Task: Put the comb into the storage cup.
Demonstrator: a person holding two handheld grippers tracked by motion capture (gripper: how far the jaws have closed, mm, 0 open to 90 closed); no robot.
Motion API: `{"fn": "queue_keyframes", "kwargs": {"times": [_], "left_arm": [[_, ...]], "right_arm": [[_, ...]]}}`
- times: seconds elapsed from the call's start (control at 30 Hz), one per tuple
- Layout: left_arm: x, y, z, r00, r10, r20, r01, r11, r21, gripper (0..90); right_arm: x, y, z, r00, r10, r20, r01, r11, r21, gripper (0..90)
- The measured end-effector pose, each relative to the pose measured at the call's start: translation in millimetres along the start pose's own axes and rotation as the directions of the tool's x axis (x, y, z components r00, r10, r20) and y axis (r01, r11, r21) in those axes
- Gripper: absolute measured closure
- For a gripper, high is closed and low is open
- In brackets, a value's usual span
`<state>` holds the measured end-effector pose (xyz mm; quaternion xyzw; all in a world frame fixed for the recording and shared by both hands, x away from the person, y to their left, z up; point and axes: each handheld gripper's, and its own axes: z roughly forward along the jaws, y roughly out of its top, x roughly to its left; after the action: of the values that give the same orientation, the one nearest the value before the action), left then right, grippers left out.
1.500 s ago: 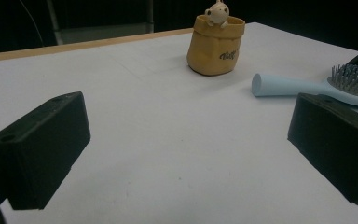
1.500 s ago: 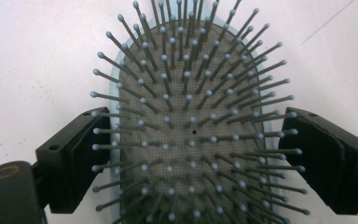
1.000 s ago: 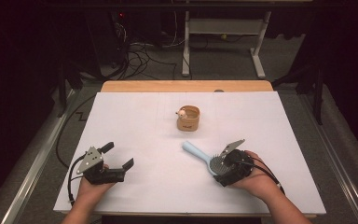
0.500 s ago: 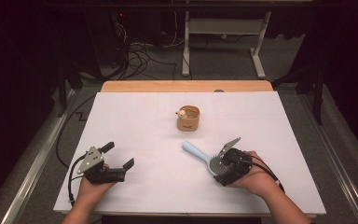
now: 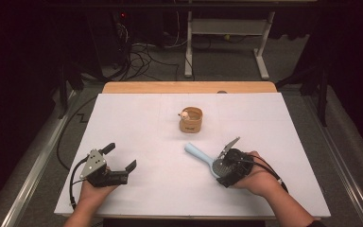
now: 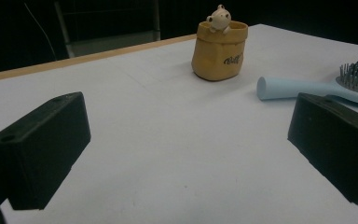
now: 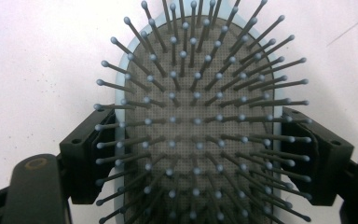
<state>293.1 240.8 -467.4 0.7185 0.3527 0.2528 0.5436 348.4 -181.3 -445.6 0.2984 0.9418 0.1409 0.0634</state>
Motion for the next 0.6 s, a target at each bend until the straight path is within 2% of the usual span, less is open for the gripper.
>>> {"fn": "queue_keyframes", "kwargs": {"times": [0.1, 0.6], "left_arm": [[1.0, -0.6, 0.4, 1.0, -0.005, 0.004, 0.005, 1.0, 0.007, 0.0], [1.6, -0.7, -0.2, 1.0, -0.002, -0.009, 0.003, 1.0, 0.003, 0.0]], "right_arm": [[0.1, 2.4, -0.1, 1.0, -0.003, -0.001, 0.003, 1.0, 0.021, 20.6], [0.2, 4.9, -0.8, 1.0, 0.005, -0.001, -0.005, 0.999, 0.035, 21.0]]}}
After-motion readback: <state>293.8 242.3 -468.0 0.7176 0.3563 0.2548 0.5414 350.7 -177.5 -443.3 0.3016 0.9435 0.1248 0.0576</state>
